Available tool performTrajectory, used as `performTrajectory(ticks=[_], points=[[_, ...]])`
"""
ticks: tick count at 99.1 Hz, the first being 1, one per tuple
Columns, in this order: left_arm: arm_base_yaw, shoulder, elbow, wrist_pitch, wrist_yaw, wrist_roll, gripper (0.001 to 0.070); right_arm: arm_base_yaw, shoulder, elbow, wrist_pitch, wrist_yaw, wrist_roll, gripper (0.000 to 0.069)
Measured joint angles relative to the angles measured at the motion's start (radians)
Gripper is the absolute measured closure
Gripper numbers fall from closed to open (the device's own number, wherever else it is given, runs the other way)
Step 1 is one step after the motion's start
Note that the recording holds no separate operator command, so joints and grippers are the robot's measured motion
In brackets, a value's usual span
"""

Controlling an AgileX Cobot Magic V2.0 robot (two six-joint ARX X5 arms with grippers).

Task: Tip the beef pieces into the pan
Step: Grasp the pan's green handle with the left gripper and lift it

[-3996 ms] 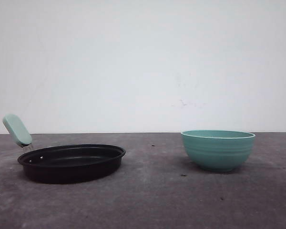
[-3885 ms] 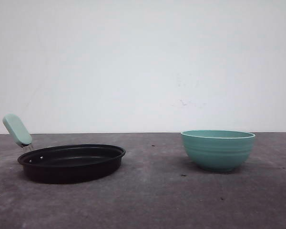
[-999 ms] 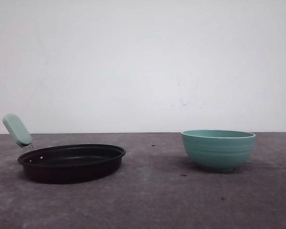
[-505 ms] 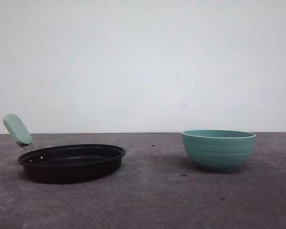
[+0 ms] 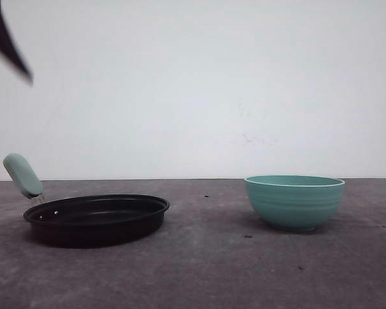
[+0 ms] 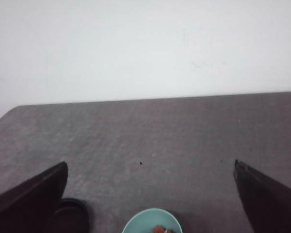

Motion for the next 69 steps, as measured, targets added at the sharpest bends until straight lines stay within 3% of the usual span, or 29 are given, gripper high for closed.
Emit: performTrajectory(ticks=[23, 41, 59, 64, 69], points=[[0.000, 0.185, -0.064, 0.207, 0.002, -0.063, 0.0152, 0.000, -0.001, 0.000, -0.042, 0.000, -0.007, 0.0008], [0.000, 0.381, -0.064, 0.412, 0.096, -0.114, 0.0152, 0.000, -0.001, 0.000, -0.075, 0.000, -0.009, 0.0008], [0.000, 0.526, -0.064, 0.516, 0.102, -0.168, 0.0154, 0.000, -0.006, 0.000, -0.112, 0.000, -0.009, 0.0008], [0.000, 0.550, -0.064, 0.540, 0.103, -0.175, 0.0177, 0.000, -0.007, 0.000, -0.126, 0.000, -0.009, 0.0008], [0.000, 0.562, -0.064, 0.569, 0.103, -0.181, 0.0242, 0.000, -0.008, 0.000, -0.134, 0.000, -0.009, 0.0008]])
